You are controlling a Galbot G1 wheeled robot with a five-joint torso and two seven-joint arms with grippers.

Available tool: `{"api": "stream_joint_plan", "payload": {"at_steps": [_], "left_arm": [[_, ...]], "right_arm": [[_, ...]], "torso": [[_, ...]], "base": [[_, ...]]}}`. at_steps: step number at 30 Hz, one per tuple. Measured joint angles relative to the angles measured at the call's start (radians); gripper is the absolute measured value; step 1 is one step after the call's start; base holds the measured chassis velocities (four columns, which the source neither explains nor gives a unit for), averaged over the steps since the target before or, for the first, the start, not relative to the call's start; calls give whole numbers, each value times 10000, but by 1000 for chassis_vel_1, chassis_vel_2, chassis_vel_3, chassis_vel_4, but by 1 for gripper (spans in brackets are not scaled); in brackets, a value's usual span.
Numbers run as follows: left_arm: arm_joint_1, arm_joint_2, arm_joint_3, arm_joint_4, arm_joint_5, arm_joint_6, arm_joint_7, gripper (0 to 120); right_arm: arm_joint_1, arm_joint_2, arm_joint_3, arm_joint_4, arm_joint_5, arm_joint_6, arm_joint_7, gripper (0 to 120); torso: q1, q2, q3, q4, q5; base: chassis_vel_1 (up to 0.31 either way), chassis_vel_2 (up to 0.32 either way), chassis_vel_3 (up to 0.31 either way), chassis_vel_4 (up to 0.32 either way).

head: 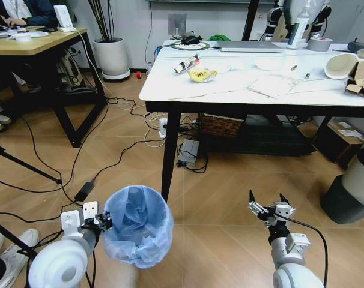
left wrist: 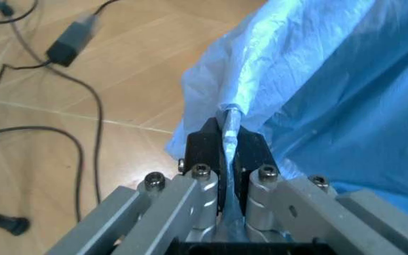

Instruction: Pick up the trash bin and place the trash from the table into it.

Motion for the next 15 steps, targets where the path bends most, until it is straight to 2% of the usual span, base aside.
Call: {"api": "stream_joint_plan", "payload": {"at_steps": [7, 10, 15], "left_arm": [[270, 134, 132, -835, -471, 27, -314, 0], [394, 394, 93, -873, -1383, 87, -1031, 0], [691, 692, -96, -872, -2273, 97, -1921, 0]], "right_arm": [[9, 59, -77, -13, -13, -150, 53, 100], [12, 104, -121, -74, -62, -172, 55, 100], [-5, 152, -125, -125, -128, -172, 56, 100]], "torso": [[0, 0, 0, -1, 1], [0, 0, 0, 0, -2], [0, 0, 0, 0, -1]], "base": [[0, 0, 0, 0], [0, 0, 0, 0], [0, 0, 0, 0]]}}
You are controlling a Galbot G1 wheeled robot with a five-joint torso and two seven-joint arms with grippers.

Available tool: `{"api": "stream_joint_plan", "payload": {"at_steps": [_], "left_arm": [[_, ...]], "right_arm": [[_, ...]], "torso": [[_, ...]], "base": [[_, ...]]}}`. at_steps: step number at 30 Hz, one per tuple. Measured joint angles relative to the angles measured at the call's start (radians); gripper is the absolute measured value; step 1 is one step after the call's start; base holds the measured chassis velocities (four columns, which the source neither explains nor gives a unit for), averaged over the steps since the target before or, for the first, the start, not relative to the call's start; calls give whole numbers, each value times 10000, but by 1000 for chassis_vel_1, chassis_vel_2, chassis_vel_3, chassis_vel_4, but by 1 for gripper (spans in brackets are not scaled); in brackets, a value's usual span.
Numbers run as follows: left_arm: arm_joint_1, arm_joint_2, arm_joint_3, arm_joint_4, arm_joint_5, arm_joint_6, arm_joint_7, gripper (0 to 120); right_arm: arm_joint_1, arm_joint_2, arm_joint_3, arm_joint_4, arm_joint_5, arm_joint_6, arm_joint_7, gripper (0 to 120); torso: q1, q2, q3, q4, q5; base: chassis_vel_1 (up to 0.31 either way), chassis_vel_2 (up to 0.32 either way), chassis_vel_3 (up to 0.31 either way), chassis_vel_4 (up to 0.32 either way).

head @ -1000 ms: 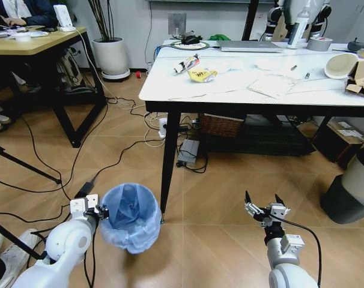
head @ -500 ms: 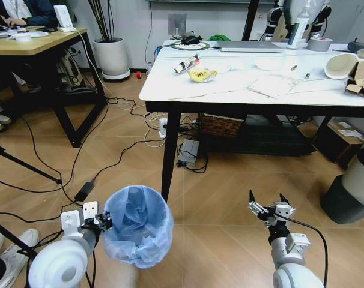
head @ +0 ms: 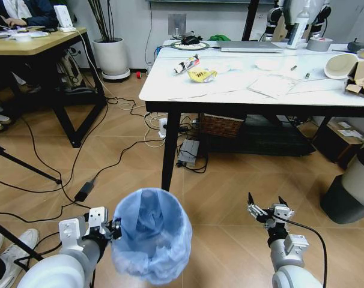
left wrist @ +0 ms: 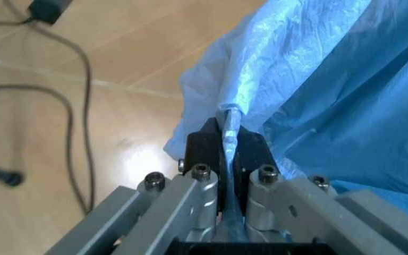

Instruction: Pick up the trash bin and place the trash from the table into it.

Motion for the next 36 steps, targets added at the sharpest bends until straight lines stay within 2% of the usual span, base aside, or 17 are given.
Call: {"api": "stream_joint_plan", "payload": {"at_steps": [5, 11, 26, 30, 36], "left_arm": [[164, 241, -243, 24, -547, 1, -67, 0], [142, 439, -376, 54, -563, 3, -70, 0], [175, 360, -655, 83, 566, 4, 434, 0], [162, 357, -671, 88, 622, 5, 571, 0], [156, 443, -702, 94, 613, 4, 629, 0]], "right_arm": [[-63, 49, 23, 84, -55, 2, 7, 100], [-190, 43, 83, 410, -51, -30, 36, 100], [-616, -77, 212, 1071, -19, -69, 80, 100], [-682, -120, 229, 1173, -14, -66, 86, 100], [-716, -118, 222, 1275, -12, -45, 89, 100]], "torso": [[0, 0, 0, 1, -1], [0, 0, 0, 0, -1], [0, 1, 1, 0, 0], [30, 88, 58, 1, -1], [80, 365, 283, 0, 0]], "base": [[0, 0, 0, 0], [0, 0, 0, 0], [0, 0, 0, 0], [0, 0, 0, 0], [0, 0, 0, 0]]}}
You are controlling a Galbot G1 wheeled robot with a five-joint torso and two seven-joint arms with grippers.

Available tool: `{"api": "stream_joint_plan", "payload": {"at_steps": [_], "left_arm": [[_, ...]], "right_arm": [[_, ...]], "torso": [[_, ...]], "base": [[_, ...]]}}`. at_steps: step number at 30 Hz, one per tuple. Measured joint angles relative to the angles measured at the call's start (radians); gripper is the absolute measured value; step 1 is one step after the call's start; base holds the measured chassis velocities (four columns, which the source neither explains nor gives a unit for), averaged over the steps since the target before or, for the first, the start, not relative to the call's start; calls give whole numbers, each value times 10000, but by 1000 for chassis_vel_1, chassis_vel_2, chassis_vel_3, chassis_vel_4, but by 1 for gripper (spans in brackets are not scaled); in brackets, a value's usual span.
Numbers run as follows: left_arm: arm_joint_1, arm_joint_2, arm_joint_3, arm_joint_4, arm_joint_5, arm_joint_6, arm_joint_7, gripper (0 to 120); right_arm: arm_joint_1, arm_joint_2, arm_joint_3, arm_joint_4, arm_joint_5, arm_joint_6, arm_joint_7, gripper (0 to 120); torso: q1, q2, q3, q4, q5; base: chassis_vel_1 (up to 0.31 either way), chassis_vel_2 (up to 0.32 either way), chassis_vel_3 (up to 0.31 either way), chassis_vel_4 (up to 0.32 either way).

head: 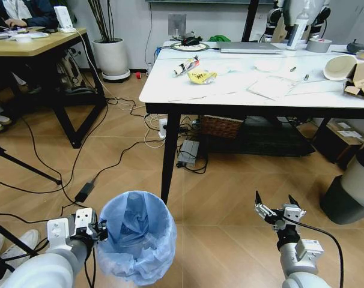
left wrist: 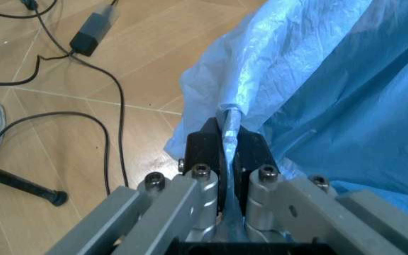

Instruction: Pick up the trash bin and place the trash from the table into it.

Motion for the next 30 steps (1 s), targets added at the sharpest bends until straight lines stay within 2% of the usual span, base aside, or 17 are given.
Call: {"api": "stream_joint_plan", "payload": {"at_steps": [22, 30], "left_arm": [[-102, -162, -26, 3, -192, -4, -170, 0], [-364, -573, 29, 3, -148, -4, -187, 0]], "right_arm": [[-69, 105, -20, 184, -46, 88, 89, 100], [-63, -79, -3, 335, -11, 96, 126, 100]], "torso": [[226, 902, 679, 0, 1], [324, 1234, 911, 0, 0]], "base": [[0, 0, 0, 0], [0, 0, 0, 0]]}}
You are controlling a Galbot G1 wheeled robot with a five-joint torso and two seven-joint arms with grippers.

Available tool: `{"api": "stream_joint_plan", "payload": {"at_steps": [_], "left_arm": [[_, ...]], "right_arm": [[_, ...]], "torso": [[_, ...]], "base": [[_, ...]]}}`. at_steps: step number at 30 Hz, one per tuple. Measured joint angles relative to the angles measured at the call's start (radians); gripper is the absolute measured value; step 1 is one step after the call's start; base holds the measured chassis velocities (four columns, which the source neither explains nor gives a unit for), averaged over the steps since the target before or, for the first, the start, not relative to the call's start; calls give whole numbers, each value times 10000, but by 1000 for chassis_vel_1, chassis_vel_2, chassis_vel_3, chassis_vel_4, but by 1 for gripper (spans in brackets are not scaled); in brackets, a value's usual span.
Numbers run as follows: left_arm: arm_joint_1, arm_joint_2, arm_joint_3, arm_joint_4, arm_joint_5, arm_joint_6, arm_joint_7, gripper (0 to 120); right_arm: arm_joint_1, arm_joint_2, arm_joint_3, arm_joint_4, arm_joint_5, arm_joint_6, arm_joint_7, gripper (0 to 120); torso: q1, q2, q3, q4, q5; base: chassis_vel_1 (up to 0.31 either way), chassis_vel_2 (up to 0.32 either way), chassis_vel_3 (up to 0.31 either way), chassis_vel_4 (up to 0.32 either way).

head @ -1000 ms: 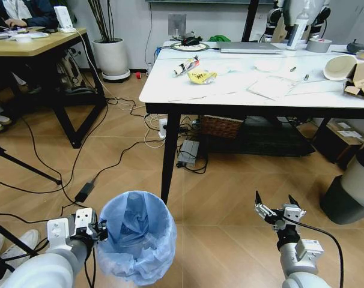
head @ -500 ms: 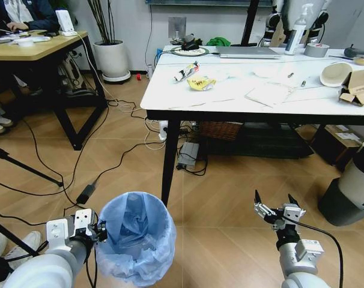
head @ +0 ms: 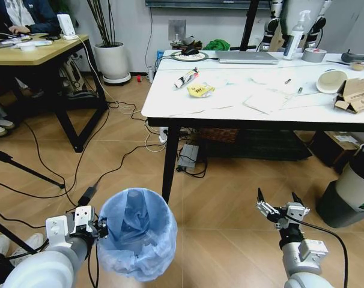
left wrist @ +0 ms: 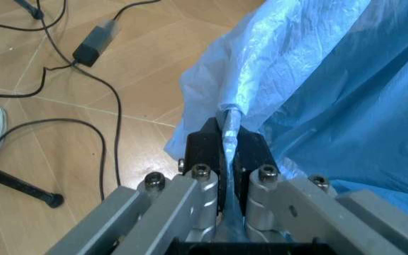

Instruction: Pick up the trash bin and place the trash from the table into it.

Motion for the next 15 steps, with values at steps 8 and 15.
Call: {"api": "stream_joint_plan", "payload": {"at_steps": [8, 15], "left_arm": [[83, -78, 20, 1, 28, 0, -17, 0], [48, -24, -16, 1, 0, 0, -17, 0]], "right_arm": [[-38, 72, -103, 171, 136, -56, 67, 100], [-104, 188, -110, 337, 144, -220, 151, 100]], "torso": [[108, 347, 238, 0, 1], [203, 627, 423, 0, 0]], "base": [[0, 0, 0, 0], [0, 0, 0, 0]]}}
